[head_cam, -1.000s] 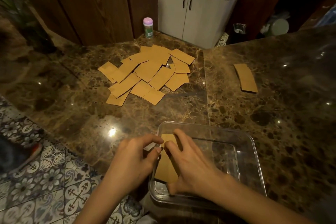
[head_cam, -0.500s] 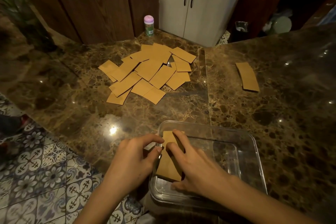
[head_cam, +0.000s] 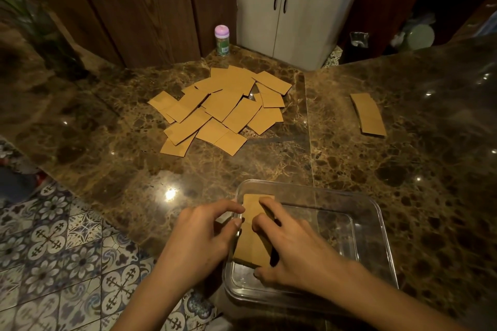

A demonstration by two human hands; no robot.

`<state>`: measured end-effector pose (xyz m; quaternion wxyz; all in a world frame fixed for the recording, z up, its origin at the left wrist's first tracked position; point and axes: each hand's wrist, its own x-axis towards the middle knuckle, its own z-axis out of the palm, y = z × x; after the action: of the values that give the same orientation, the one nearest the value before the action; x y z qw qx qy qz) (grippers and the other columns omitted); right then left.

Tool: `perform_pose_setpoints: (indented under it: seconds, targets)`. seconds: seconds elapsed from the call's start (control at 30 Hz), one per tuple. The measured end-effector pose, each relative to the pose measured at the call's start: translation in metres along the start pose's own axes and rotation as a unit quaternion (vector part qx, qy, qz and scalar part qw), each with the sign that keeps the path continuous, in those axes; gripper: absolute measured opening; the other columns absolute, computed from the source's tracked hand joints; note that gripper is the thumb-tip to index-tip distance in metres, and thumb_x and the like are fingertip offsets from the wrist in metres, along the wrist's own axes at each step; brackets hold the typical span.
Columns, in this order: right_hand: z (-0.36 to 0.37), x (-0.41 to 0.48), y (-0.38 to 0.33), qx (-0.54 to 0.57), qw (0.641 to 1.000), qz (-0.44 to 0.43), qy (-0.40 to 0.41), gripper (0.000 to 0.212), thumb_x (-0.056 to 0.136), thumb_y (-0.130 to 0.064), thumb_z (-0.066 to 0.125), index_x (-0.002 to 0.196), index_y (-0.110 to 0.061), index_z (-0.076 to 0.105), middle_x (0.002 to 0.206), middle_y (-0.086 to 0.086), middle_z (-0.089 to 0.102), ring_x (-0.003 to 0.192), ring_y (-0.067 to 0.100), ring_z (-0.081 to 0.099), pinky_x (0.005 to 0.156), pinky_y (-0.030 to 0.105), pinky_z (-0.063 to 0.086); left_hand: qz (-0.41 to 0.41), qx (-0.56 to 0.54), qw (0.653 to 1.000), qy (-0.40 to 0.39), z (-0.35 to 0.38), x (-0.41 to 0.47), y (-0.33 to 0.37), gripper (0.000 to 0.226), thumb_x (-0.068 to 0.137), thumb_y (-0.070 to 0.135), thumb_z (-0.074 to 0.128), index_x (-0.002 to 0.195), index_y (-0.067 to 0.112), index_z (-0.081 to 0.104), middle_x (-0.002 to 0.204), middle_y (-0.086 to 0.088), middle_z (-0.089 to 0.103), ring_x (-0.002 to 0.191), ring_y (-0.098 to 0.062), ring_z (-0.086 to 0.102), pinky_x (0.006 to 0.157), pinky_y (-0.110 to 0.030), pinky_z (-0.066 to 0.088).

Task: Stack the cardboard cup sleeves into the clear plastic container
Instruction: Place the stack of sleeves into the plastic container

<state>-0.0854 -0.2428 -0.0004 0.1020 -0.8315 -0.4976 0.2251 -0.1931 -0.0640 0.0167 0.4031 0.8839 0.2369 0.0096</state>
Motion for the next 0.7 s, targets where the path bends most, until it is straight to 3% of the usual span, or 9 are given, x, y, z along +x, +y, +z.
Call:
perform_pose_setpoints:
  seconds: [0.27,0.47,0.7]
  targets:
    - [0.009,0.004,0.003,-0.01,1.0,-0.009,0.021,0.07,0.076,-0.052,0.076,0.132,-0.02,0.049,0.162,0.006,0.026,0.111,0.034,0.063,0.082,0.041,0.057,0.003,0.002,1.0,-0.002,0.0,0.002,0.0,0.021,0.092,0.031,0.073,0.109,0.044,0.074,0.094,0.021,0.076,0.081,0.006,0.07,0.079,-0.031,0.061]
    - [0.008,0.003,0.001,-0.005,1.0,0.003,0.002,0.073,0.079,-0.051,0.076,0.139,-0.021,0.046,0.169,0.007,0.018,0.124,0.034,0.058,0.095,0.042,0.053,0.003,0.01,1.0,-0.003,0.001,0.003,-0.003,0.021,0.092,0.03,0.073,0.108,0.043,0.075,0.096,0.021,0.077,0.081,0.007,0.07,0.077,-0.029,0.061]
    - [-0.013,0.001,-0.004,-0.003,0.999,0.017,-0.036,0.079,0.077,-0.069,0.073,0.137,-0.027,0.045,0.164,-0.005,0.01,0.121,0.03,0.056,0.094,0.042,0.052,0.011,0.021,1.0,-0.018,-0.002,0.005,-0.003,0.019,0.093,0.035,0.071,0.109,0.044,0.073,0.094,0.017,0.077,0.079,0.002,0.071,0.076,-0.031,0.061]
